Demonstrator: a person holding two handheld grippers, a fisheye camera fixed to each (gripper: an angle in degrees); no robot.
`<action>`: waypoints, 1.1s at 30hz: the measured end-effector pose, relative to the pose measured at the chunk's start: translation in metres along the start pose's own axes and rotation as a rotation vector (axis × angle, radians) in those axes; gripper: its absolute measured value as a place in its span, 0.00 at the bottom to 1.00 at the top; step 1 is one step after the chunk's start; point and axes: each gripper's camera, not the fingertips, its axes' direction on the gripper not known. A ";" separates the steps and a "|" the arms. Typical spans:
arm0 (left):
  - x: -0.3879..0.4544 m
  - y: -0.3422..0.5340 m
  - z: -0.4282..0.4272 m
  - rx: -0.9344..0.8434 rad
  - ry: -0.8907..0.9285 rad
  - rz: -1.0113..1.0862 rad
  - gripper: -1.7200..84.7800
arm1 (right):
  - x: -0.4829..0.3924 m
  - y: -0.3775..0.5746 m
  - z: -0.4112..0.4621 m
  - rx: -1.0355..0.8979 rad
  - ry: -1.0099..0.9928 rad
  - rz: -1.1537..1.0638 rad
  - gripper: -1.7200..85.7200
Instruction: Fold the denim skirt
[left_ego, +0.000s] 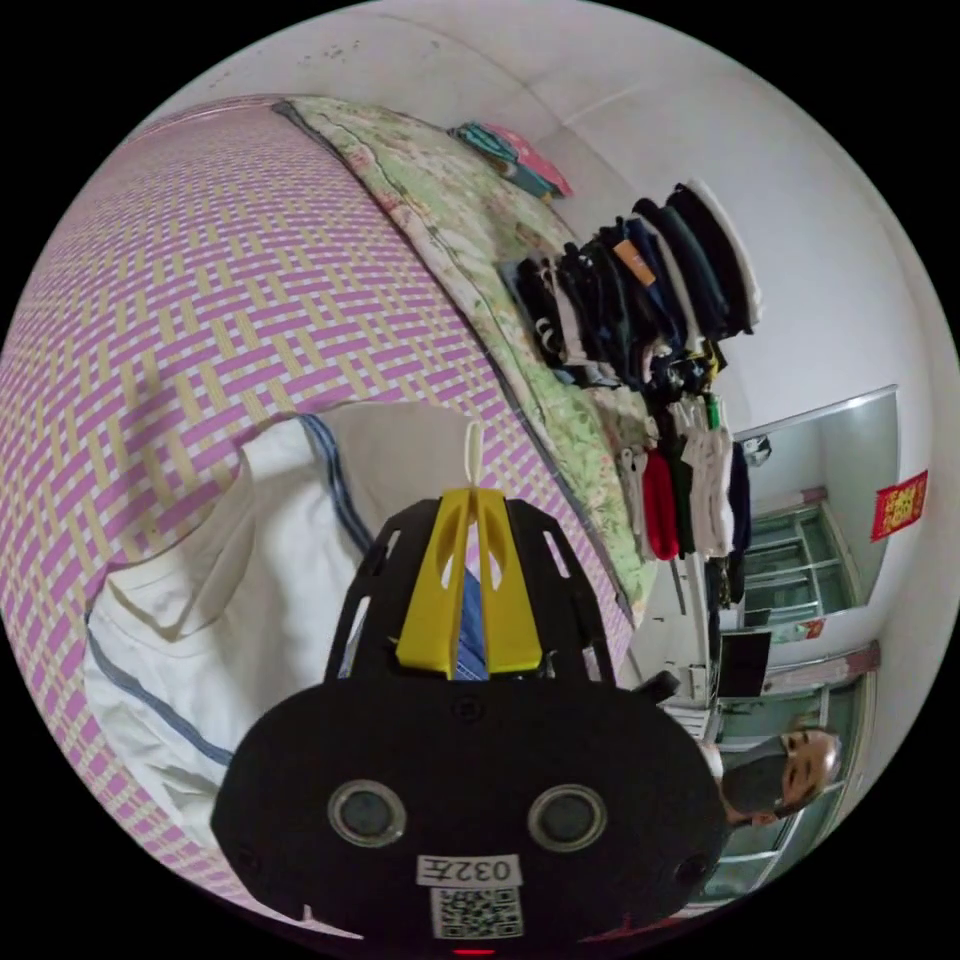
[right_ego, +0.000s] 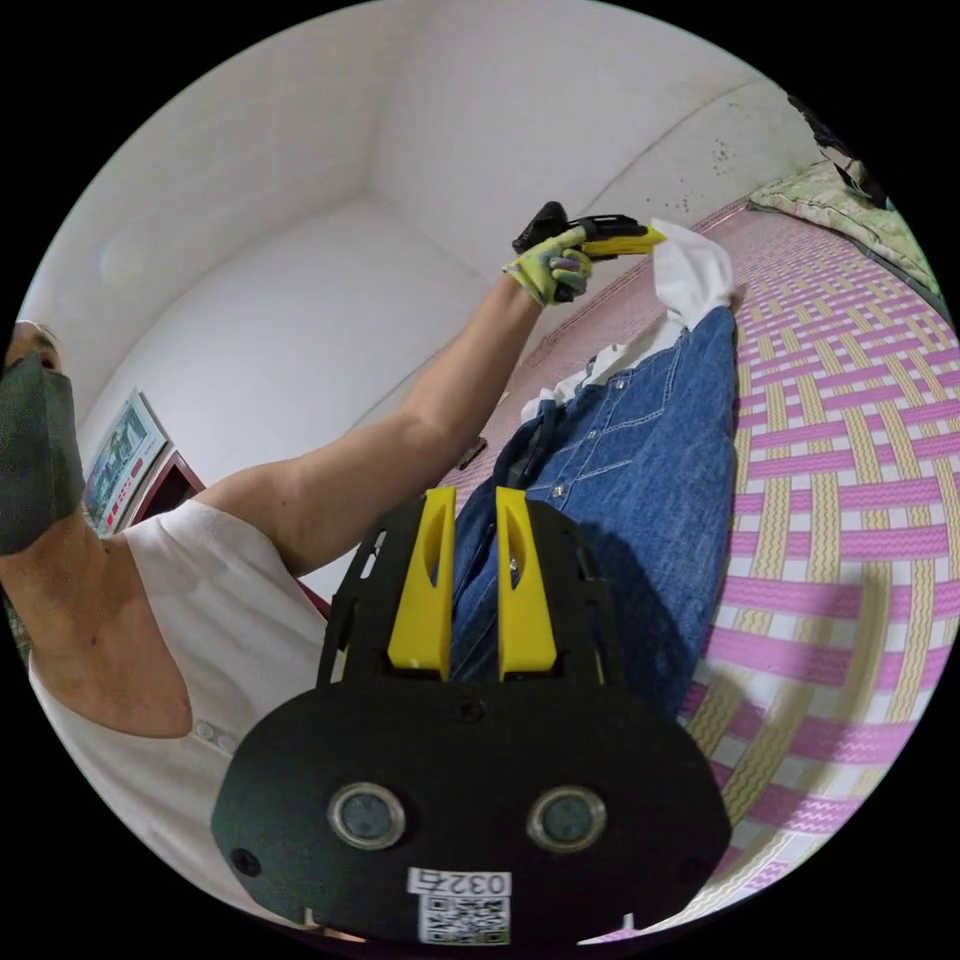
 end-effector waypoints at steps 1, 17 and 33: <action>-0.006 0.004 -0.014 0.019 -0.020 -0.030 0.01 | -0.001 0.000 0.000 -0.002 0.000 0.000 0.10; -0.050 0.042 -0.085 0.048 0.108 -0.075 0.01 | -0.016 -0.001 0.006 0.009 0.004 0.004 0.10; -0.108 0.091 -0.104 -0.049 -0.128 -0.219 0.01 | -0.048 -0.011 0.033 0.000 0.012 0.008 0.10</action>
